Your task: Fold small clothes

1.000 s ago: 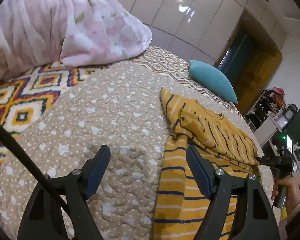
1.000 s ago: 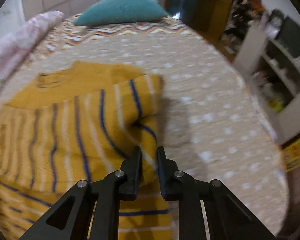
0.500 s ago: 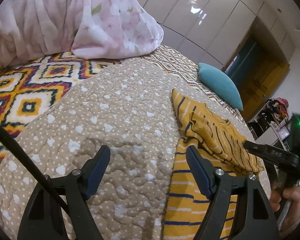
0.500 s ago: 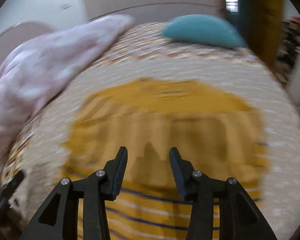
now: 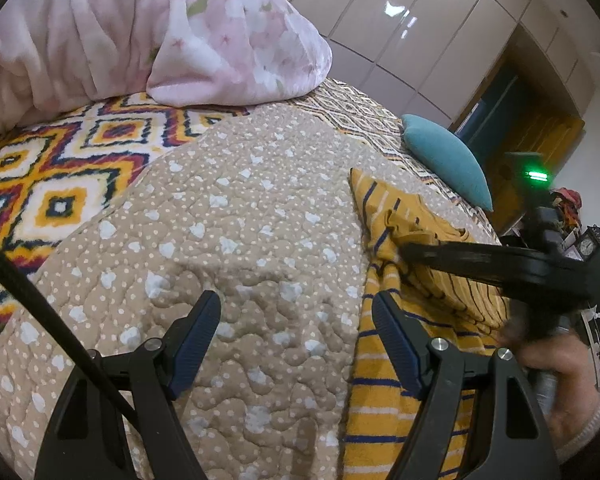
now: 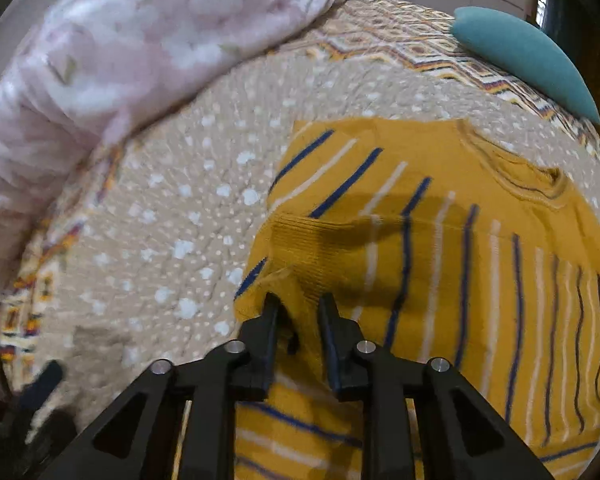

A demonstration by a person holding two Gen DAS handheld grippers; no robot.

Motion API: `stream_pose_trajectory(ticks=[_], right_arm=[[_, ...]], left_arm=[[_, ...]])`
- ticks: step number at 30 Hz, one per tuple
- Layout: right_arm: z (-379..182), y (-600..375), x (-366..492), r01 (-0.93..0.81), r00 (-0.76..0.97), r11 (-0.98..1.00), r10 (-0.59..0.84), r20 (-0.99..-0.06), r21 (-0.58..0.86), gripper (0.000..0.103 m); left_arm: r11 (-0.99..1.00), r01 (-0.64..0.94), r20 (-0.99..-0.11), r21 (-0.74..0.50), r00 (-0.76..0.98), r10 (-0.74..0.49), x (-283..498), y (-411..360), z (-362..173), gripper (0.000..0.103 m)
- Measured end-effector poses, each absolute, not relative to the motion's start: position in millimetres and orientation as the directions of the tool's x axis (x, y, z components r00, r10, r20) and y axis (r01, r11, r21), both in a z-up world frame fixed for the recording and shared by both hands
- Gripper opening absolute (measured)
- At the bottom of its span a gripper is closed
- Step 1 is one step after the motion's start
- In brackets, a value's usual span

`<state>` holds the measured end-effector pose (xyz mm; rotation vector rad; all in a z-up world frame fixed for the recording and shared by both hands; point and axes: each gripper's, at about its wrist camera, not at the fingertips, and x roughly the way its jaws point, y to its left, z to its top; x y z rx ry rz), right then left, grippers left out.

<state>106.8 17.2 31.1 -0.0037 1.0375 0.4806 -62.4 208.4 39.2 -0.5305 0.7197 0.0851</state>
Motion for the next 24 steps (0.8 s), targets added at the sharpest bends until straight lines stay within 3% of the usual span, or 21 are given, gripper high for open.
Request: stream_pose_trajectory(ticks=[4,9,12,15,19,22,24], right_arm=[[58.4,-50.8,63.1,-0.347,0.458,0.893,0.429,-0.779,0.288,0.050],[57.8,-156.7,-9.1,-0.263,0.531,0.952,0.281,-0.799,0.159,0.063],[37.0,-221.8,-51.2,-0.172,0.530,0.979,0.184,-0.828,0.108,0.063],[11.5,-278.1,-85.2,-0.093,0.492,0.976,0.219,-0.843,0.199,0.063],[-18.4,-304.3,-112.1,-0.100,0.464,0.906,0.409,-0.786,0.412,0.063],[-23.0,-301.1,-117.3,-0.126,0.487,0.865,0.480,-0.729,0.485,0.063],[-27.8,-297.1,-115.4,-0.142,0.478,0.809,0.561,-0.676,0.570,0.064]], left_arm=[[0.874,-0.238,-0.656,-0.425,0.746,-0.116,-63.8,202.9,38.2,0.077],[0.891,-0.234,-0.667,-0.388,0.738,-0.097,-74.4,192.6,36.6,0.077],[0.895,-0.223,-0.686,-0.385,0.718,-0.116,-85.1,182.7,31.3,0.077],[0.863,-0.194,-0.715,-0.467,0.657,-0.239,-89.0,173.8,18.9,0.077],[0.824,-0.136,-0.691,-0.551,0.627,-0.358,-99.9,160.2,17.1,0.077],[0.759,-0.125,-0.659,-0.639,0.598,-0.456,-106.4,156.7,11.5,0.077],[0.760,-0.119,-0.660,-0.639,0.592,-0.463,-111.0,151.6,12.3,0.077]])
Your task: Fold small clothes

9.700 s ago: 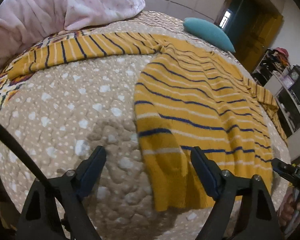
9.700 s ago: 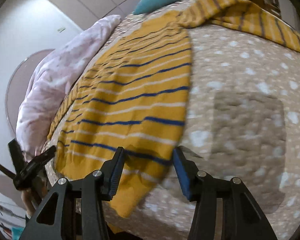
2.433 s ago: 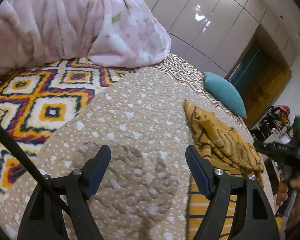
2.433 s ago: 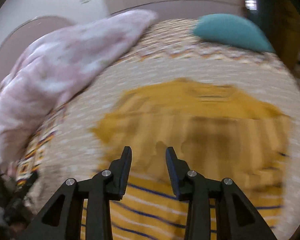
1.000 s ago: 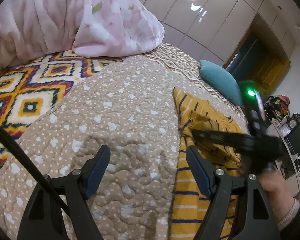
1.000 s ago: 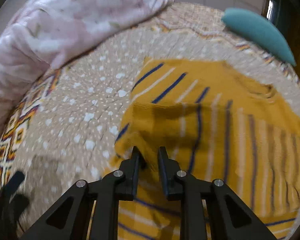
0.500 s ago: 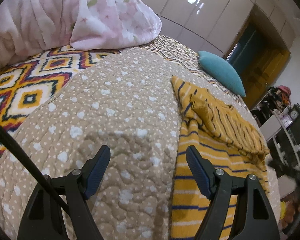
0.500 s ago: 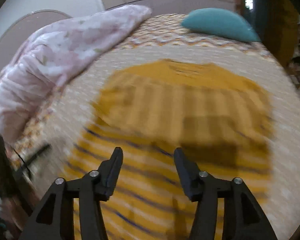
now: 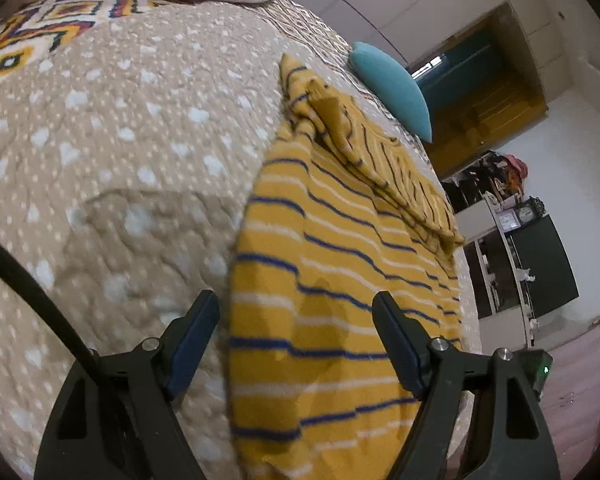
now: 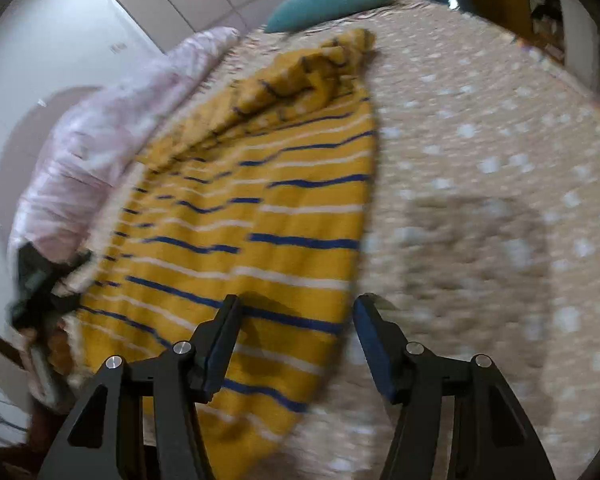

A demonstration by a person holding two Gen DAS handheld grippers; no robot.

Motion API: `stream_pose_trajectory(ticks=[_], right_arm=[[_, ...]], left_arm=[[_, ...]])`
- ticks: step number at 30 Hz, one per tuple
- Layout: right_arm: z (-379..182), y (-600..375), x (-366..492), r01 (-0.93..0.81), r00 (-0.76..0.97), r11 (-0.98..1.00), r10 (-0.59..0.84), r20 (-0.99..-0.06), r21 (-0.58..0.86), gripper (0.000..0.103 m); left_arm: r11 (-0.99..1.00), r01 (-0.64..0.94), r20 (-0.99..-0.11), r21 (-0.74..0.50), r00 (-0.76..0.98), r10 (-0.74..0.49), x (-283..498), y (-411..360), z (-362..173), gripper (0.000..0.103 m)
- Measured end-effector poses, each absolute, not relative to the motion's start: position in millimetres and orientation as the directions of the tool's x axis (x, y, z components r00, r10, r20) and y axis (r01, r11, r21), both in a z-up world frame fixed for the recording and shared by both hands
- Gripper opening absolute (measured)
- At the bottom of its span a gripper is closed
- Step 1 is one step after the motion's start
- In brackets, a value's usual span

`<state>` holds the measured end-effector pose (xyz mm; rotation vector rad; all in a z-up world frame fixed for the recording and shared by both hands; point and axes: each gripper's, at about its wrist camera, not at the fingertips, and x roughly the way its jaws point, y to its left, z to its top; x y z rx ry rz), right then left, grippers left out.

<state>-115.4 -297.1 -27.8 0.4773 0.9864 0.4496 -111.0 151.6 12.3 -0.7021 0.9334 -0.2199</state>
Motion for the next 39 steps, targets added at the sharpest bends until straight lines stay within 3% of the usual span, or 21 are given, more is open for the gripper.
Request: stream_pose_trajectory(ticks=[7,13,15,19,22,24,26,30,35,39], right_arm=[[-44.2,-278.4,-119.7,-0.165,0.454,0.610,0.745,-0.489,0.775,0.064],[-52.7,-273.9,-144.1,-0.175,0.420,0.472,0.830,-0.368,0.864,0.064],[-52.0,-263.4,-154.4,-0.197,0.406,0.491,0.829,-0.385,0.849,0.064],[-55.0,-241.5,-168.6,-0.223,0.373,0.508,0.833,-0.409,0.832,0.057],[-62.0,-226.8,-168.7,-0.199,0.375,0.529,0.819,-0.434,0.825,0.041],[-66.1,-226.3,-166.6,-0.168,0.385,0.546,0.803,-0.455,0.821,0.020],[-68.2,-230.1,-163.7,-0.141,0.387,0.542,0.801,-0.458,0.829,0.013],[-45.1,-238.0,-176.2,-0.200,0.393,0.555,0.800,-0.453,0.807,0.010],[-0.3,-255.6,-214.9,-0.315,0.403,0.542,0.820,-0.408,0.779,0.009],[2.1,-249.1,-223.4,-0.334,0.399,0.582,0.800,-0.448,0.742,0.009]], left_arm=[[0.775,-0.048,-0.665,-0.630,0.548,-0.507,-147.4,113.9,16.5,0.077],[0.750,-0.063,-0.652,-0.658,0.546,-0.526,-162.1,104.3,17.6,0.072],[0.735,-0.070,-0.650,-0.675,0.527,-0.547,-161.9,102.3,12.9,0.054],[0.756,-0.080,-0.668,-0.650,0.535,-0.518,-168.6,97.0,8.4,0.037],[0.704,-0.127,-0.646,-0.699,0.535,-0.545,-166.2,107.4,2.4,0.033],[0.678,-0.176,-0.651,-0.714,0.525,-0.549,-160.1,113.3,-2.7,0.013],[0.667,-0.209,-0.660,-0.715,0.515,-0.547,-158.8,119.0,-3.1,0.010],[0.711,-0.208,-0.671,-0.672,0.577,-0.466,-178.2,126.2,27.1,0.007],[0.750,-0.095,-0.615,-0.654,0.645,-0.454,-218.7,118.9,73.5,0.007],[0.810,-0.085,-0.664,-0.580,0.625,-0.411,-222.7,101.6,72.3,0.007]])
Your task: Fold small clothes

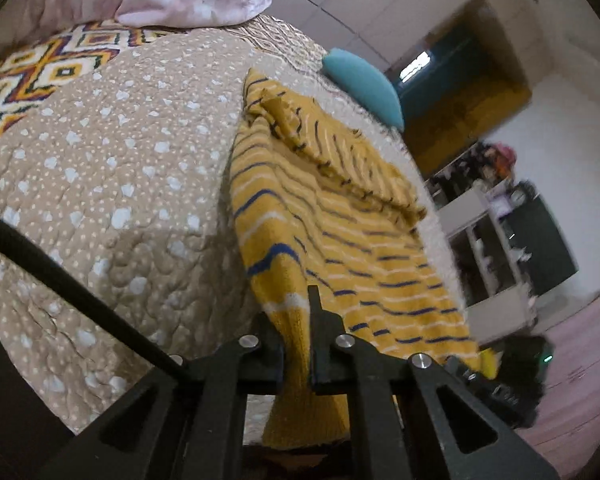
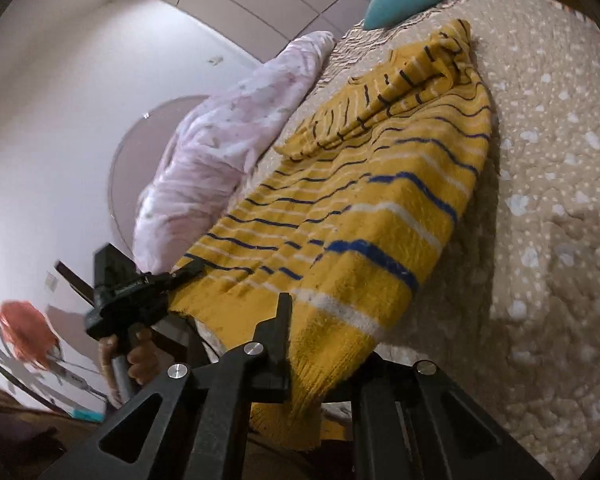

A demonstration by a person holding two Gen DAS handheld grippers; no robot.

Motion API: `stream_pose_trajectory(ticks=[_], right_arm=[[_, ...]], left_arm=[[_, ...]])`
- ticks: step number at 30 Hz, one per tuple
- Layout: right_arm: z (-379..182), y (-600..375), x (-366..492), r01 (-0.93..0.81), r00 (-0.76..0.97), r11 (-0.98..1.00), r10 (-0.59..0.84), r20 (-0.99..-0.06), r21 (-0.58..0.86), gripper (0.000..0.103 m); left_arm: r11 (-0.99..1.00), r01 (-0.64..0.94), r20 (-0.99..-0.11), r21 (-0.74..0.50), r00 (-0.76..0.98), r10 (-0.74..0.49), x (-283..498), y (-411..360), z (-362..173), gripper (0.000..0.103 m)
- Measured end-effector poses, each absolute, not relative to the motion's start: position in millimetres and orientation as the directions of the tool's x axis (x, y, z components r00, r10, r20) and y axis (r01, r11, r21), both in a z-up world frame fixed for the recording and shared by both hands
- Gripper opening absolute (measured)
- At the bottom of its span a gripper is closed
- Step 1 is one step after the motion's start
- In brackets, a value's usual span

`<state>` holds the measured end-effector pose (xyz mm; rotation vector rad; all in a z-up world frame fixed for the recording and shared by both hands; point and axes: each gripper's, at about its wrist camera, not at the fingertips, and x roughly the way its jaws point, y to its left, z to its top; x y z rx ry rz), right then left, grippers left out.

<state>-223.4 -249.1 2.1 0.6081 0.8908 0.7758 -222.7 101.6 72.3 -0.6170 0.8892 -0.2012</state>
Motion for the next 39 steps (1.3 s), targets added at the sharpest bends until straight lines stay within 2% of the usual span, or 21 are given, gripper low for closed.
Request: stream_pose_trajectory(ticks=[4,8,15,18,24,28,29,30,31,32,33,35,39], right_arm=[[7.7,-242.4,-206.6,-0.346,0.410,0.610,0.782,-0.470,0.713,0.010],[42.9,-243.4,-175.9,-0.404,0.465,0.637,0.761,-0.452,0.656,0.010],[101.9,-236.3,-74.0,-0.425,0.587,0.718,0.682,-0.437,0.551,0.010],[100.7,-234.3,-28.3,-0.383,0.611,0.764,0.631,-0.479,0.518,0.010],[61.3,-229.9,32.9,-0.287,0.574,0.797,0.588,-0.570,0.532,0.011],[50.7,-233.3,65.4,-0.251,0.563,0.788,0.592,-0.577,0.562,0.017],[46.2,-236.0,78.6,-0.231,0.554,0.772,0.605,-0.572,0.592,0.026],[41.2,-238.4,89.5,-0.212,0.545,0.754,0.619,-0.565,0.622,0.044],[35.7,-242.1,101.0,-0.189,0.538,0.731,0.636,-0.554,0.656,0.054],[27.6,-248.5,116.1,-0.143,0.543,0.703,0.644,-0.538,0.697,0.066],[24.3,-252.3,121.7,-0.117,0.547,0.687,0.647,-0.530,0.717,0.066],[12.8,-261.9,136.9,-0.051,0.554,0.616,0.673,-0.491,0.786,0.066],[9.6,-270.3,148.8,0.013,0.588,0.598,0.643,-0.490,0.802,0.067]], left_arm=[[0.813,-0.086,-0.672,-0.576,0.615,-0.411,-206.1,102.6,71.0,0.007],[0.847,-0.050,-0.654,-0.529,0.660,-0.369,-175.2,106.7,92.3,0.007],[0.871,-0.039,-0.627,-0.490,0.710,-0.321,-48.4,106.2,130.6,0.008],[0.871,-0.081,-0.654,-0.485,0.695,-0.300,2.2,108.4,126.1,0.008],[0.842,-0.199,-0.755,-0.502,0.576,-0.314,72.9,119.9,72.7,0.008],[0.808,-0.227,-0.749,-0.544,0.566,-0.345,93.1,128.3,62.5,0.009],[0.788,-0.239,-0.737,-0.568,0.575,-0.357,97.1,132.2,62.3,0.011],[0.756,-0.256,-0.720,-0.602,0.582,-0.377,102.7,137.6,61.1,0.019],[0.714,-0.272,-0.701,-0.646,0.582,-0.413,108.6,143.4,58.5,0.026],[0.672,-0.287,-0.680,-0.683,0.586,-0.441,112.5,148.6,56.5,0.042],[0.612,-0.308,-0.646,-0.729,0.606,-0.464,114.6,156.7,54.5,0.051],[0.524,-0.338,-0.595,-0.782,0.654,-0.467,114.7,169.0,56.5,0.055],[0.643,-0.310,-0.649,-0.701,0.651,-0.394,114.2,169.6,74.6,0.059]])
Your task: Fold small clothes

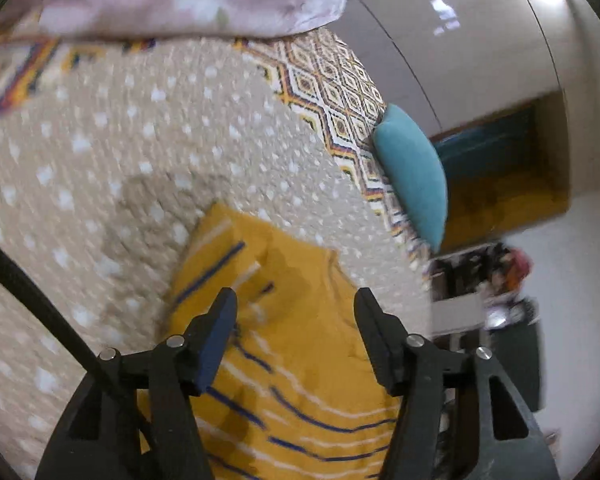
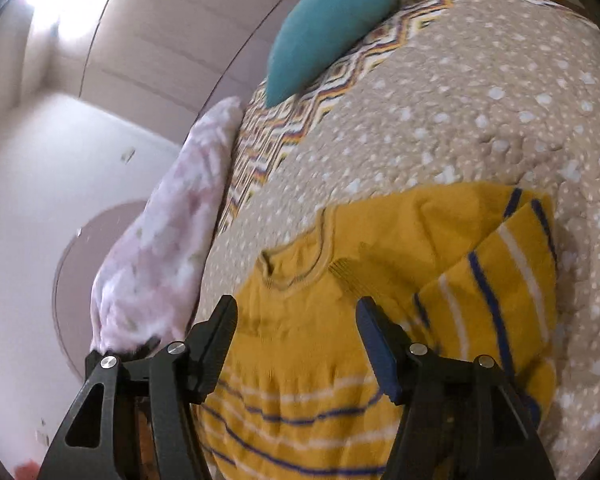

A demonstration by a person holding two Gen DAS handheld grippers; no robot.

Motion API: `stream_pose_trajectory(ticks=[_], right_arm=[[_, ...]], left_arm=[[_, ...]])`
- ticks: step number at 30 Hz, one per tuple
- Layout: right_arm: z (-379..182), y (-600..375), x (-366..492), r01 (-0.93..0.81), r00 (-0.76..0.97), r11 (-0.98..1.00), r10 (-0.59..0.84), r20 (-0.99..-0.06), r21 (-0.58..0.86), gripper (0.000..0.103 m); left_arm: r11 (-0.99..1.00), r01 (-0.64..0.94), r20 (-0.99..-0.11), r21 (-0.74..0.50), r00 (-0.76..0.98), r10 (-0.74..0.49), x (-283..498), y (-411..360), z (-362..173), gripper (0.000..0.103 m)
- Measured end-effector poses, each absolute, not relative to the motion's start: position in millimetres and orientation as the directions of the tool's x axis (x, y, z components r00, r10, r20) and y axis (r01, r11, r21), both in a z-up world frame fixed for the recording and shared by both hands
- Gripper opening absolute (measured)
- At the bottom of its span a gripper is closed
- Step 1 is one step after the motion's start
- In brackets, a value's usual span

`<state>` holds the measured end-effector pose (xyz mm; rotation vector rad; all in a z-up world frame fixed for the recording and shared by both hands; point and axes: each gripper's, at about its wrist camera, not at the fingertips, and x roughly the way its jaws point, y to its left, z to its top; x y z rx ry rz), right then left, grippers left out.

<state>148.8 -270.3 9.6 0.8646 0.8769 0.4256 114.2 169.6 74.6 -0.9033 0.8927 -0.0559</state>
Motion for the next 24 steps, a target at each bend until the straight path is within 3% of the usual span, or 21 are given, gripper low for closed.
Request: stream_pose_trajectory(ticks=[8,13,19,22,23,24], right_arm=[[44.9,-284.7,98.3,-0.102,0.626,0.752,0.557,-0.546,0.651,0.067],[60.4,-287.2,50.3,-0.157,0.657,0.829,0.493,-0.570,0.536,0.067],[28.2,-268.6,19.9,-0.206,0.553,0.751,0.618,-0.559,0.627,0.065],[1.9,-263.6,36.9,-0.166,0.519,0.791,0.577,-0.630,0.588,0.061],[-2.6,-266.9,44.9,-0.146,0.525,0.802,0.559,-0.641,0.580,0.052],[-8.0,-273.9,57.8,-0.101,0.541,0.820,0.520,-0.661,0.563,0.033]], left_arm=[[0.869,-0.219,-0.771,-0.444,0.587,-0.247,60.1,144.9,73.2,0.062],[0.934,-0.189,-0.779,-0.304,0.614,-0.130,-1.3,127.9,55.7,0.067],[0.964,-0.192,-0.743,-0.184,0.669,-0.009,-48.9,105.2,26.0,0.077],[0.971,-0.161,-0.754,-0.177,0.657,-0.028,-51.3,101.4,14.2,0.077],[0.968,-0.161,-0.749,-0.193,0.662,-0.039,-50.2,103.5,14.3,0.077],[0.962,-0.165,-0.743,-0.216,0.667,-0.052,-50.8,107.3,13.9,0.078]])
